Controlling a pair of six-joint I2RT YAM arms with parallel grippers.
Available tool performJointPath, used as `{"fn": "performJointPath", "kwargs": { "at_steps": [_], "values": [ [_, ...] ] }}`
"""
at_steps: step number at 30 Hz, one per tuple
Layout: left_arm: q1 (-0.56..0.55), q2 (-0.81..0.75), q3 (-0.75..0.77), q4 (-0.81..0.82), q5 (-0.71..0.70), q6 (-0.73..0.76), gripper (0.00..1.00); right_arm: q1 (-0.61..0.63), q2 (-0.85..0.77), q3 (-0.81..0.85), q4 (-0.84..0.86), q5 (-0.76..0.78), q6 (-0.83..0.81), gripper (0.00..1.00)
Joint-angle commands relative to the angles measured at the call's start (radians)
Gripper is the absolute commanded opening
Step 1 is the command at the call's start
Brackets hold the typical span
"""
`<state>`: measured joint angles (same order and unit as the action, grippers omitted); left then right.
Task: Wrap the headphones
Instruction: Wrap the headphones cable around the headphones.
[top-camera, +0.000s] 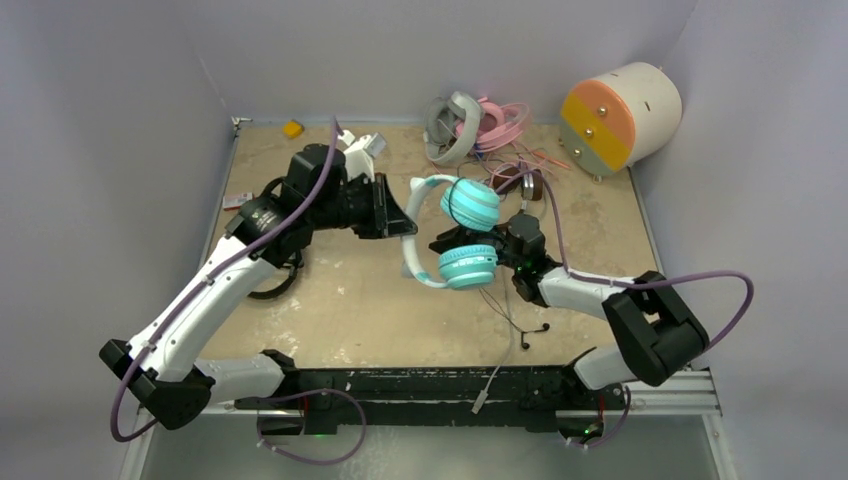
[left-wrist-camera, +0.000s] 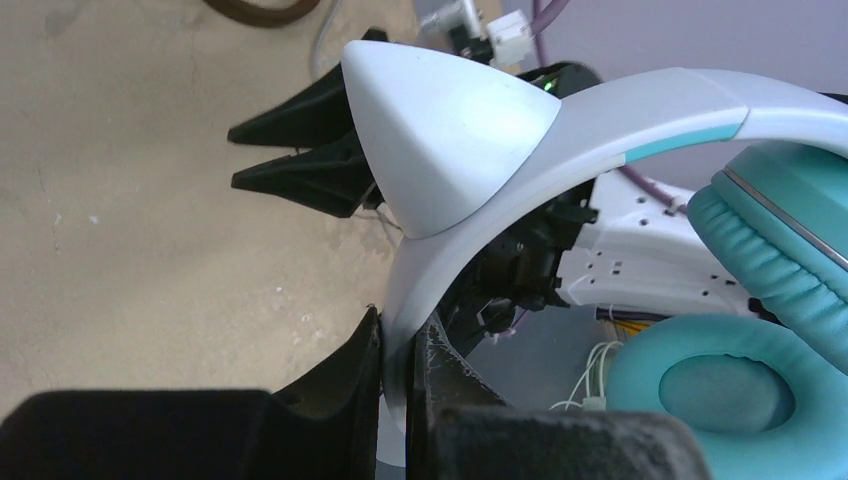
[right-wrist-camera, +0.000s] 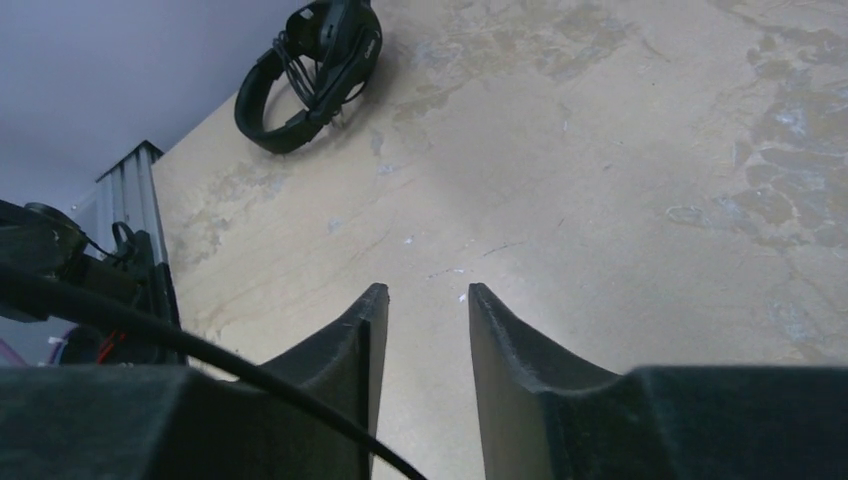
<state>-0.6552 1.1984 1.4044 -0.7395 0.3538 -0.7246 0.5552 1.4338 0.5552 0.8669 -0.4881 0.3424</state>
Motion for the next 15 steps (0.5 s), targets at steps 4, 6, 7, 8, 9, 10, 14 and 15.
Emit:
{"fn": "performJointPath", "kwargs": {
  "at_steps": [4,6,7,8,9,10,14,15],
  "values": [
    [0.051,0.019,0.186,0.045,0.027,-0.060,0.00,0.054,0.018,-0.059,0.171,-0.016,0.082,0.27],
    [0.063,0.040,0.211,0.055,0.025,-0.066,0.00,0.085,-0.006,-0.074,0.151,-0.006,0.072,0.21],
    [0.072,0.051,0.226,0.059,0.021,-0.070,0.00,0.108,-0.023,-0.080,0.139,0.000,0.066,0.18],
    [0.083,0.061,0.238,0.063,0.019,-0.073,0.00,0.126,-0.039,-0.085,0.127,0.003,0.059,0.15],
    [0.097,0.070,0.249,0.068,0.019,-0.075,0.00,0.144,-0.055,-0.087,0.108,0.003,0.054,0.11],
    [0.113,0.078,0.260,0.070,0.017,-0.075,0.00,0.165,-0.075,-0.088,0.087,0.005,0.048,0.07],
    [0.200,0.103,0.291,0.074,-0.022,-0.076,0.00,0.248,-0.156,-0.087,-0.016,0.013,0.019,0.00],
    [0.221,0.105,0.291,0.074,-0.041,-0.076,0.00,0.269,-0.176,-0.084,-0.048,0.018,0.012,0.00]
  ]
}}
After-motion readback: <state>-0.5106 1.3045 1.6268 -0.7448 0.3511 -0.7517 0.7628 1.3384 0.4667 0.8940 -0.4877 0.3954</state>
